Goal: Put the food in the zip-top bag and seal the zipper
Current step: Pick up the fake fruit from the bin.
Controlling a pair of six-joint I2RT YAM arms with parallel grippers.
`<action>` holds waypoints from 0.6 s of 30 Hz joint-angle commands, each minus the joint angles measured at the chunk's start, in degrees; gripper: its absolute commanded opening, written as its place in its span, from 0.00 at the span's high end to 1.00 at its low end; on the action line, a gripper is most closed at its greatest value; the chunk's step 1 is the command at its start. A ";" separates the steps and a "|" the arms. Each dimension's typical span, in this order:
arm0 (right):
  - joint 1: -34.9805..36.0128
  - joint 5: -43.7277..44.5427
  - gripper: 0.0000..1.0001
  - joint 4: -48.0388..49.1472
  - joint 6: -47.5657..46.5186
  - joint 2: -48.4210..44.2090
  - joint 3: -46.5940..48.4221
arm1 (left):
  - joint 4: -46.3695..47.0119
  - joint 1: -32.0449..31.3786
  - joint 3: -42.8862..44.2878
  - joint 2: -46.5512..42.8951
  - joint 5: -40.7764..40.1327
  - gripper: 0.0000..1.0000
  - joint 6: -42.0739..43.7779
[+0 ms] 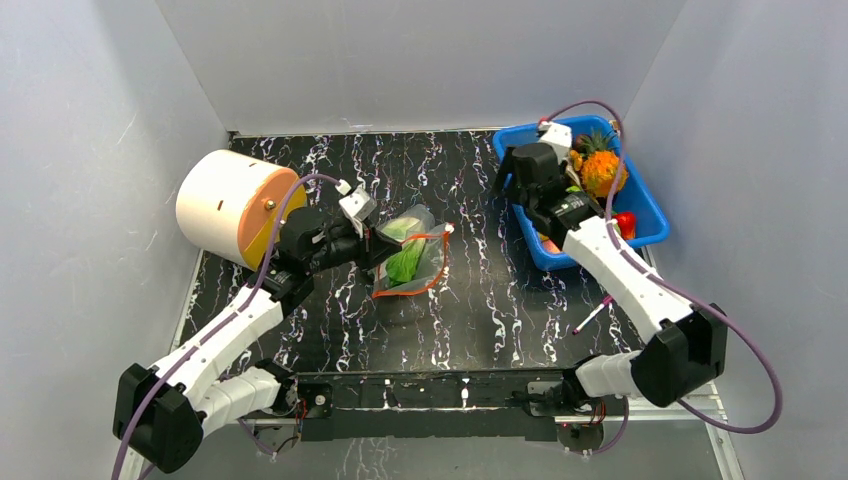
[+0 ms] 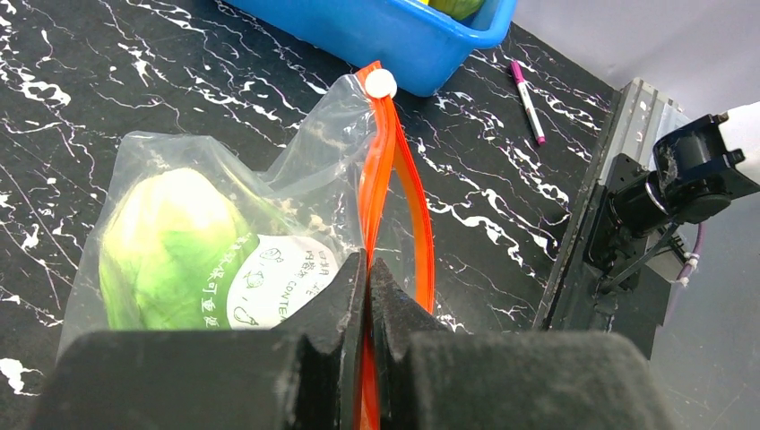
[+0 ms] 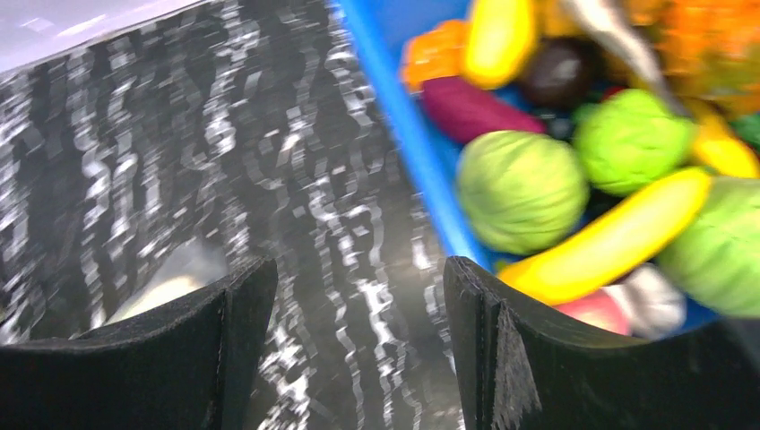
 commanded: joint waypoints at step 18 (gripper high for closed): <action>-25.01 -0.84 0.44 8.06 20.62 5.49 -11.02 | 1.75 0.02 -0.59 -4.06 1.07 1.00 2.18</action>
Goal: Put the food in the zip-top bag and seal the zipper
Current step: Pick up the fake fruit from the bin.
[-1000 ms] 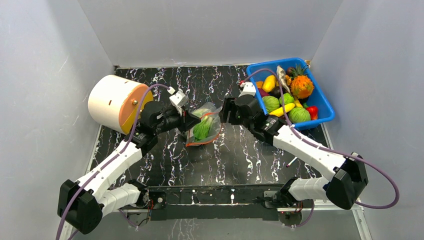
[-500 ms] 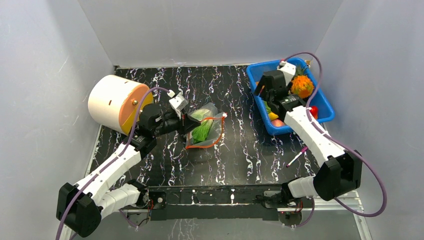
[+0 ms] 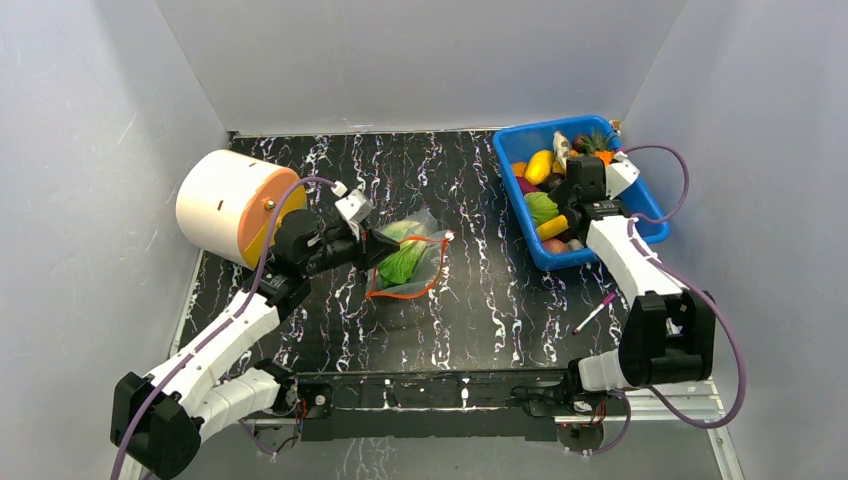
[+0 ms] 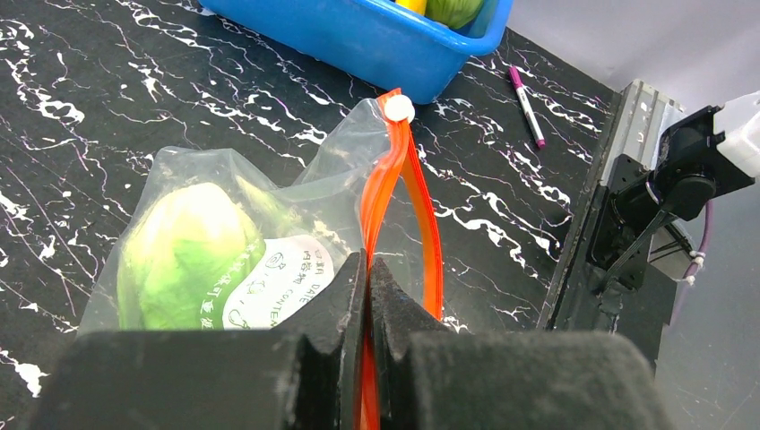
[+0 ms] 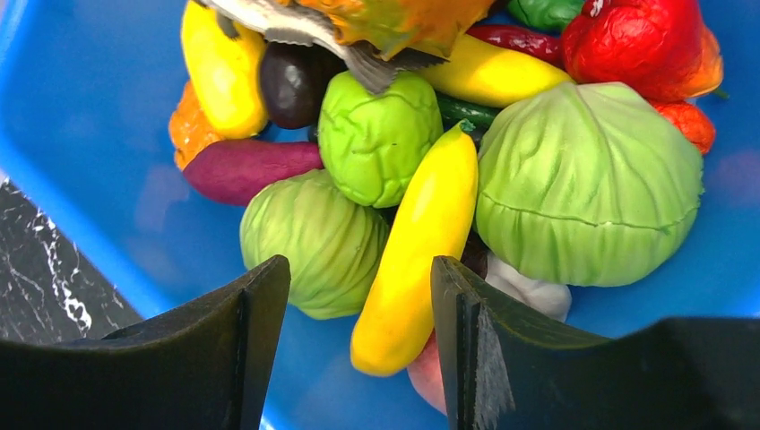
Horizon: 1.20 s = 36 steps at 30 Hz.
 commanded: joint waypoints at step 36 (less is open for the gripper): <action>-3.63 -3.33 0.70 6.82 9.04 5.52 -2.65 | -1.53 -0.15 0.39 -2.15 -2.82 1.00 3.55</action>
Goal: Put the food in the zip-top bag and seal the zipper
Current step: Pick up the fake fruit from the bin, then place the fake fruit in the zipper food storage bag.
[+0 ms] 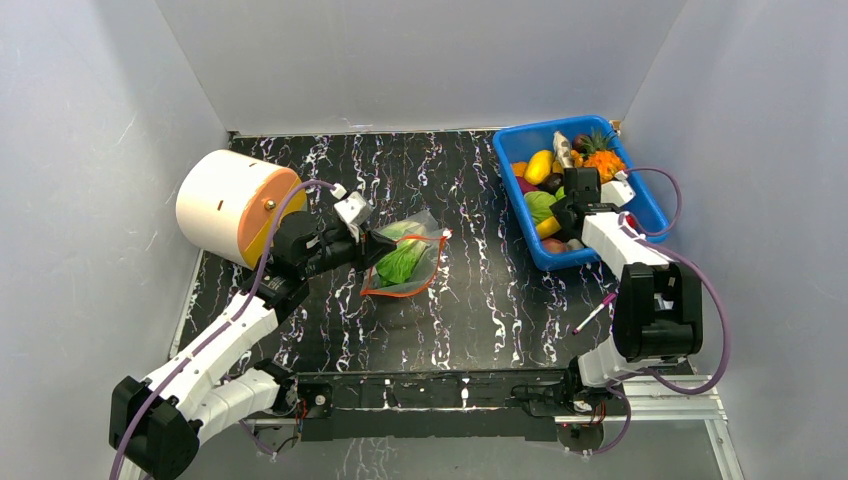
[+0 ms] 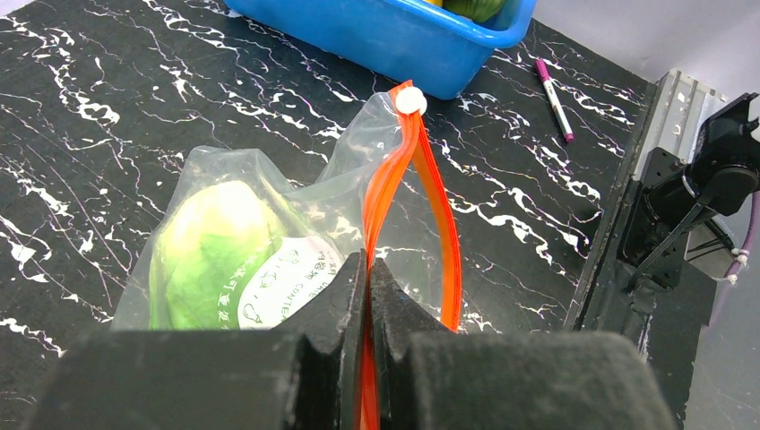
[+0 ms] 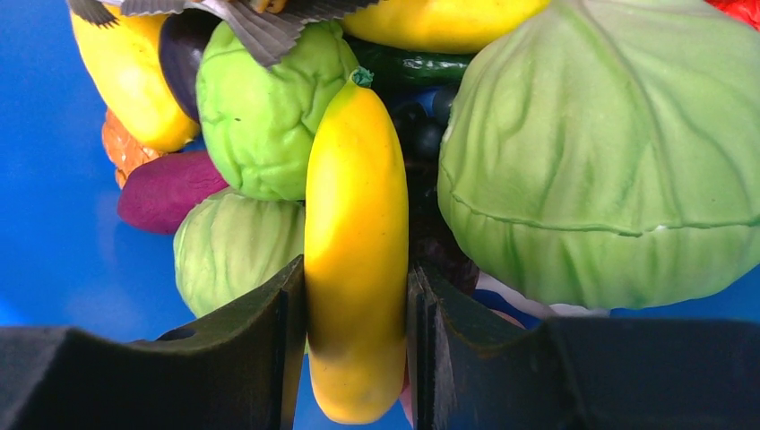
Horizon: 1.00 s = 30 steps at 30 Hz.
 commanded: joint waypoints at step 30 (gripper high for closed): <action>6.15 -21.17 0.80 18.80 -29.79 -26.13 -3.46 | 2.75 -0.09 0.26 -0.45 -3.92 1.00 -5.44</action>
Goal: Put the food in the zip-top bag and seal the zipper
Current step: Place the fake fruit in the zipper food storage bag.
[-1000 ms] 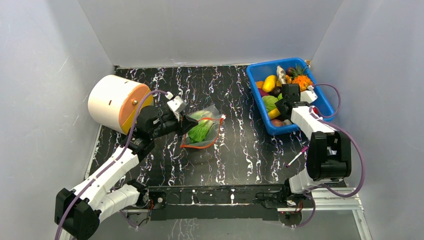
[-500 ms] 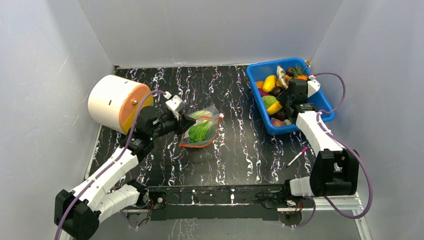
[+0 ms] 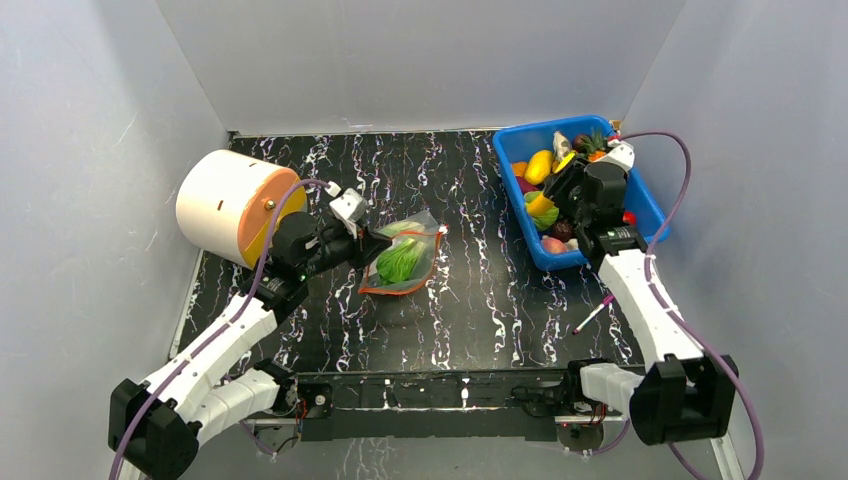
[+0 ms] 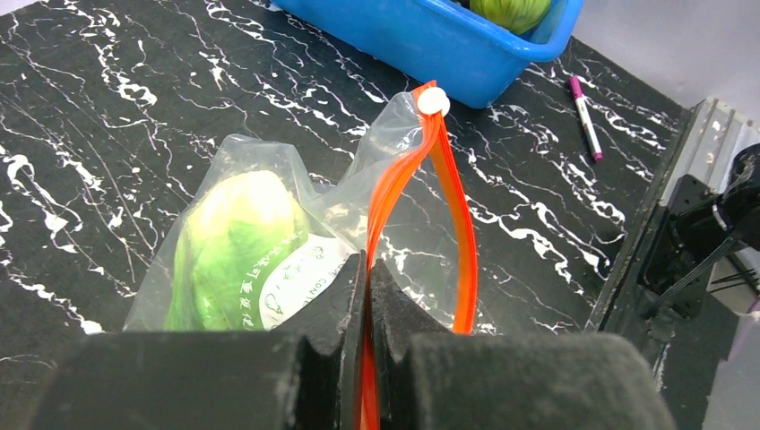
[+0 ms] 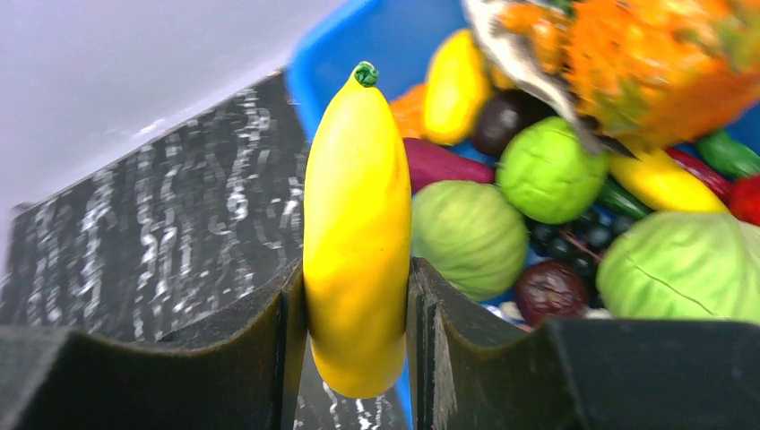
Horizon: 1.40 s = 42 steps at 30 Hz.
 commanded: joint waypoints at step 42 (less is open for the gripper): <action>40.41 -48.31 0.80 19.08 -56.82 -9.97 -2.40 | 0.12 -0.11 7.51 -0.04 1.20 1.00 -15.60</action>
